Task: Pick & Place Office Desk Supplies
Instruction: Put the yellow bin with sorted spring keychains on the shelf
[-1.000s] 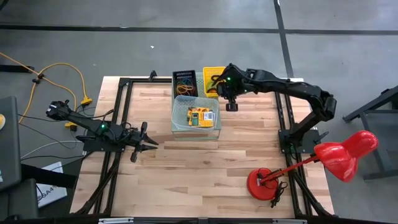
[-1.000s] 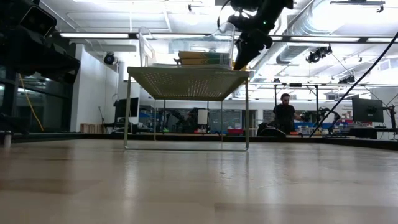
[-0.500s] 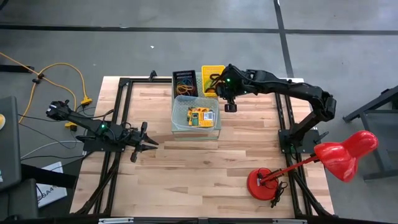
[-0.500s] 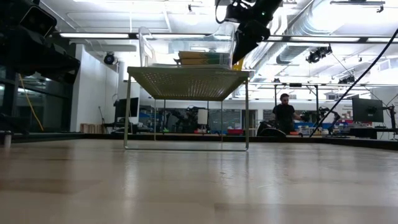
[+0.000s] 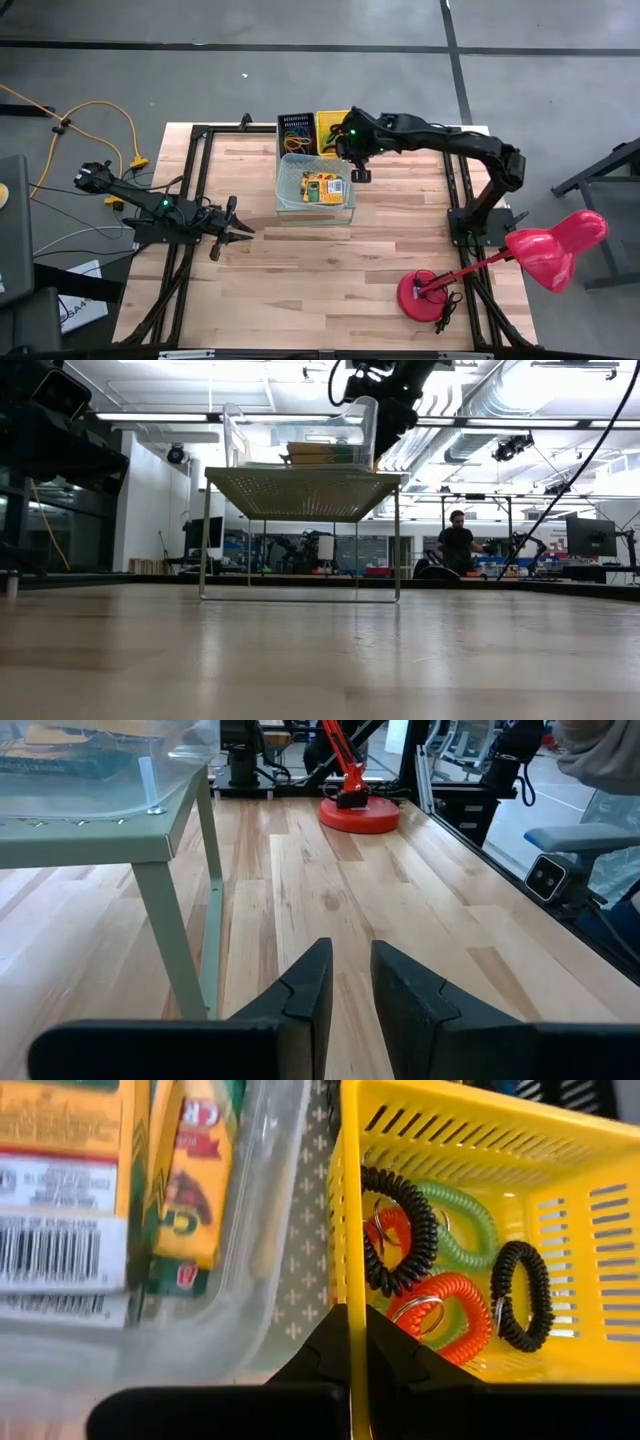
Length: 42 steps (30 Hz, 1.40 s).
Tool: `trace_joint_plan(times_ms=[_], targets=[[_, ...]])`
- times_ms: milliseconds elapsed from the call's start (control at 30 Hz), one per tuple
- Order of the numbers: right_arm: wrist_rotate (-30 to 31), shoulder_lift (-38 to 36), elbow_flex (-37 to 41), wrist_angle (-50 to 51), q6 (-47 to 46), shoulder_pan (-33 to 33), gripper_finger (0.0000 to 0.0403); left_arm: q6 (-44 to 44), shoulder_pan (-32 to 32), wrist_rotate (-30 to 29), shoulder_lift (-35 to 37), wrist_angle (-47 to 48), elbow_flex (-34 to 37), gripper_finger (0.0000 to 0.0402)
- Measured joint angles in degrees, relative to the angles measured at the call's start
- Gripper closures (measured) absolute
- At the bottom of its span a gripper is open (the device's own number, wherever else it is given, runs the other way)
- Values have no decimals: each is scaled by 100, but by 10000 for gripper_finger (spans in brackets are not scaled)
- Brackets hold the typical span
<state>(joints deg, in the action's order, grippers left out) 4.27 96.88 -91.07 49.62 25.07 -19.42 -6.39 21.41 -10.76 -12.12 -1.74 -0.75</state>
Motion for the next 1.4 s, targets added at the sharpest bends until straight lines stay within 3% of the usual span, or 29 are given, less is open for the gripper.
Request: trace_joint_plan(times_ms=[167,1267,1400], targets=[[-11,216,-319,184,-130,68,400,0,1,0,1,0,0,334],[-39,212,-325,44,-120,52,400,0,0,0,1,0,0,334],[-274,212,-325,44,-147,50,400,0,2,0,1,0,0,334]])
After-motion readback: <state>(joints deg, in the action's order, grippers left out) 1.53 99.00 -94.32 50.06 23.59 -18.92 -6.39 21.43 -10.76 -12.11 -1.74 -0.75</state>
